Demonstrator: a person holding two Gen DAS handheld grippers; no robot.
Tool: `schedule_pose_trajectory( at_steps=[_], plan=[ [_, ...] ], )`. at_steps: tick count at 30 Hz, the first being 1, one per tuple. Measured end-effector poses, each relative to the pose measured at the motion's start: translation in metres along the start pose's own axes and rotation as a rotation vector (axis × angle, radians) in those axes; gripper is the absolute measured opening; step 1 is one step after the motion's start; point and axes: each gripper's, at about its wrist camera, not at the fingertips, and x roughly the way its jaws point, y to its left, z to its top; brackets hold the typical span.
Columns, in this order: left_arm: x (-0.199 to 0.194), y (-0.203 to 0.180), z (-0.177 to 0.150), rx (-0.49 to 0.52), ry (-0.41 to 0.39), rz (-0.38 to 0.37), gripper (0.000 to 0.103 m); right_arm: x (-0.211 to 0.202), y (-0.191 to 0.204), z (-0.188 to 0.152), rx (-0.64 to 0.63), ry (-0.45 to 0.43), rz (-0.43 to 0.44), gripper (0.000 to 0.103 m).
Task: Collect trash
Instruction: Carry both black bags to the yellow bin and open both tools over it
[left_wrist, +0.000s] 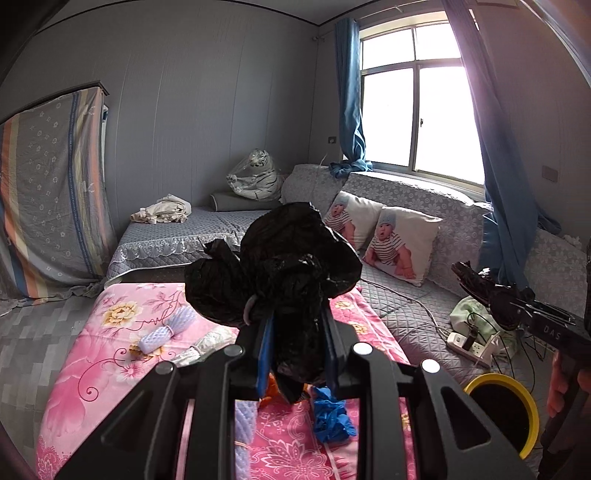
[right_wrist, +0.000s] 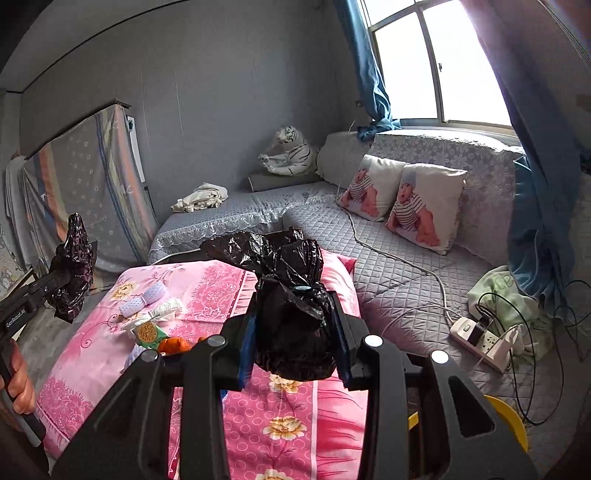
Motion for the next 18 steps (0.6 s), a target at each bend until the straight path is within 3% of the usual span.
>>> schedule_pose_trajectory(
  at_steps=[18],
  plan=[
    [0.039, -0.138, -0.031, 0.101, 0.103, -0.261, 0.022, -0.055, -0.102, -0.043, 0.097, -0.025, -0.206, 0.033]
  ],
)
